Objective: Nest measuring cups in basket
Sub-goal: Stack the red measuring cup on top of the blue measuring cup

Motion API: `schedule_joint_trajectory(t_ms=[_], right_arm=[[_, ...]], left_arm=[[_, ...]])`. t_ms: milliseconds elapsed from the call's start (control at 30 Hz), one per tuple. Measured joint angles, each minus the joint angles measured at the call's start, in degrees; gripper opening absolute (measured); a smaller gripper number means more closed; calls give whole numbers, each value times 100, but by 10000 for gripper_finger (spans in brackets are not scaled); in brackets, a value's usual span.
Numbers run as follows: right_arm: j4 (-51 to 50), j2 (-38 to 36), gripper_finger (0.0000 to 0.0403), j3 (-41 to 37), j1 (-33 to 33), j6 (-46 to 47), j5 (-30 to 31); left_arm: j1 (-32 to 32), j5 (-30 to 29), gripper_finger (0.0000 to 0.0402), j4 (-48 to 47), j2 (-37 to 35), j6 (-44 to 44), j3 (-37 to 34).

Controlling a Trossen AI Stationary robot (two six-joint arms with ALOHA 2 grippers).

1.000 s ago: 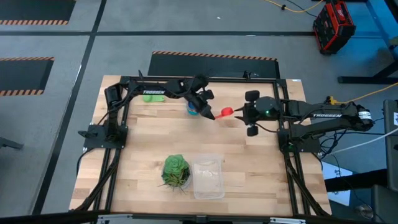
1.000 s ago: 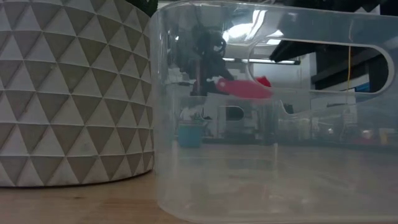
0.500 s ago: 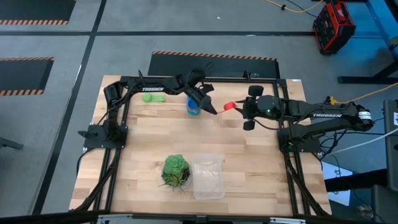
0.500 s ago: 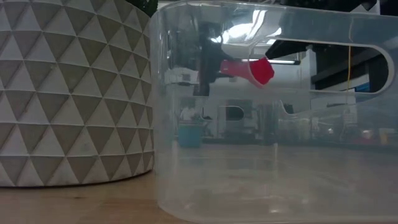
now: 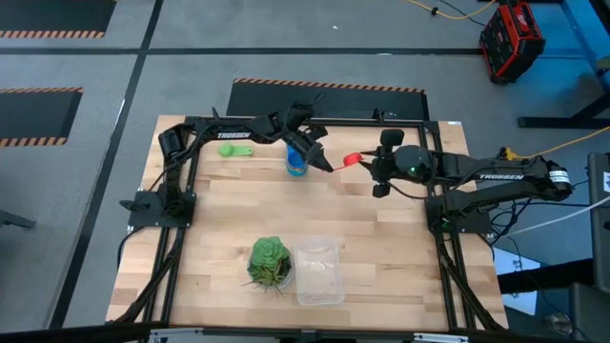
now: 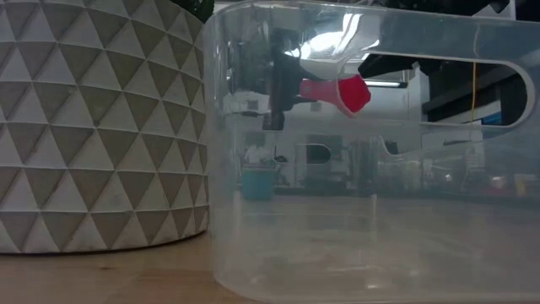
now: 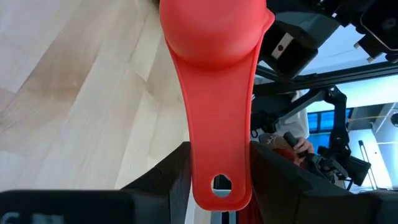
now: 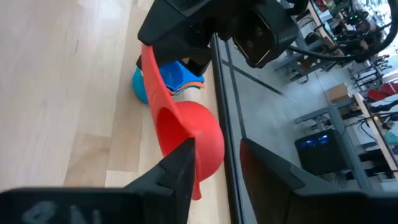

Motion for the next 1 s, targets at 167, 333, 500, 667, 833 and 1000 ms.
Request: schedule_joint_trajectory(t_ms=[167, 333, 500, 667, 833, 1000], right_arm=[[-36, 0, 131, 0, 0, -7, -3], [-39, 0, 131, 0, 0, -7, -10], [-39, 0, 131, 0, 0, -83, -12], [-7, 0, 131, 0, 0, -100, -12], [-7, 0, 131, 0, 0, -107, -19], [-4, 0, 131, 0, 0, -313, -84]], left_arm=[[4, 0, 141, 0, 0, -2, 0], [4, 82, 141, 5, 0, -20, 0], [1, 146, 141, 48, 0, -283, 0], [4, 146, 141, 55, 0, -289, 0], [4, 146, 141, 57, 0, -302, 0], [4, 146, 141, 59, 0, -304, 0]])
